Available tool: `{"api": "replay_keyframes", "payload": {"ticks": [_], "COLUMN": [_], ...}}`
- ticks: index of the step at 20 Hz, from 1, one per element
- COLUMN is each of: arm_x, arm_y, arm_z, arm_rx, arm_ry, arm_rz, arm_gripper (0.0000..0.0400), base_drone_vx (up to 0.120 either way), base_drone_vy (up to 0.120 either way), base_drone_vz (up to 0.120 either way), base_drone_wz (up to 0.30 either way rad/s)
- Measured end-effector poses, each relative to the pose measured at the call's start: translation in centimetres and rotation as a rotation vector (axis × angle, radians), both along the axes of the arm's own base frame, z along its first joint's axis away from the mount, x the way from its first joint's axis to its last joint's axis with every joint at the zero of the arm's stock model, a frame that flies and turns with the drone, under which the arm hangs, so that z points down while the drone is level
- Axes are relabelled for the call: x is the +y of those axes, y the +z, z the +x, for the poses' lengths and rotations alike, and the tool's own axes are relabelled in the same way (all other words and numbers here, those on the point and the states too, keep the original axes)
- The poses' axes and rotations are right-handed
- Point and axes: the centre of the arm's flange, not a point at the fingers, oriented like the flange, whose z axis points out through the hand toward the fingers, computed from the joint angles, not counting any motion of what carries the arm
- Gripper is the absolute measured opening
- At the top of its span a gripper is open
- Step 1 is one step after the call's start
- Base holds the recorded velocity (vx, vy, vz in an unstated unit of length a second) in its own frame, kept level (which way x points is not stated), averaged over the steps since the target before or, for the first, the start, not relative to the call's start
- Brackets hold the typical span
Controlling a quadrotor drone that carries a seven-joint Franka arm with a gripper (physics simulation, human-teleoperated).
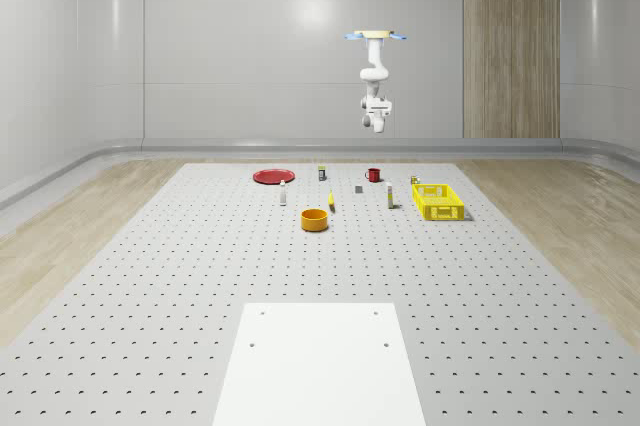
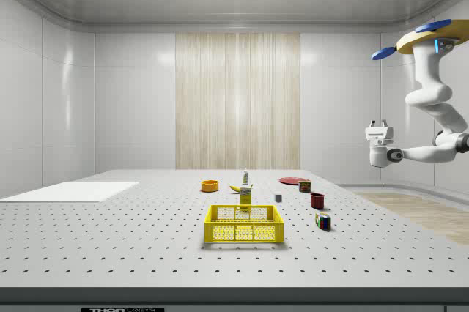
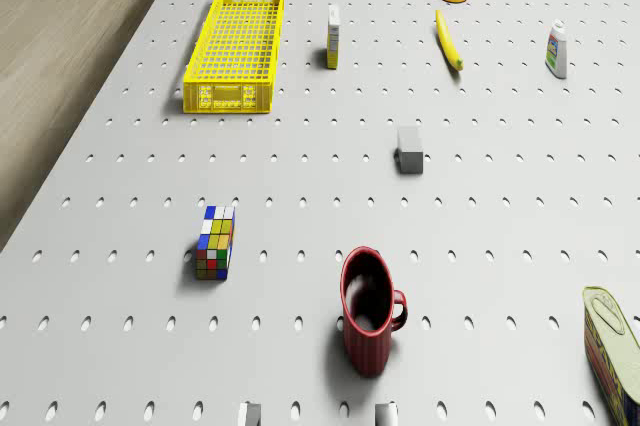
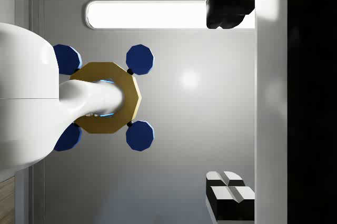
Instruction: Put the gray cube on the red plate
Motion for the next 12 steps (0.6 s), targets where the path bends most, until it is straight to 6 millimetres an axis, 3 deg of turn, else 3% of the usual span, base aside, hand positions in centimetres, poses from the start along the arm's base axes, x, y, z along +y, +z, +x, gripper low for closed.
{"api": "replay_keyframes", "payload": {"ticks": [8,12], "arm_x": [0.0,0.0], "arm_y": [5.6,7.5], "arm_z": [-0.3,-0.1], "arm_rx": [-0.006,-0.009], "arm_ry": [0.0,0.0], "arm_rz": [0.0,0.0], "arm_gripper": [0.04,0.04], "base_drone_vx": [0.0,0.0], "base_drone_vy": [-0.005,-0.12], "base_drone_vz": [0.0,0.0], "base_drone_wz": [0.0,0.0]}}
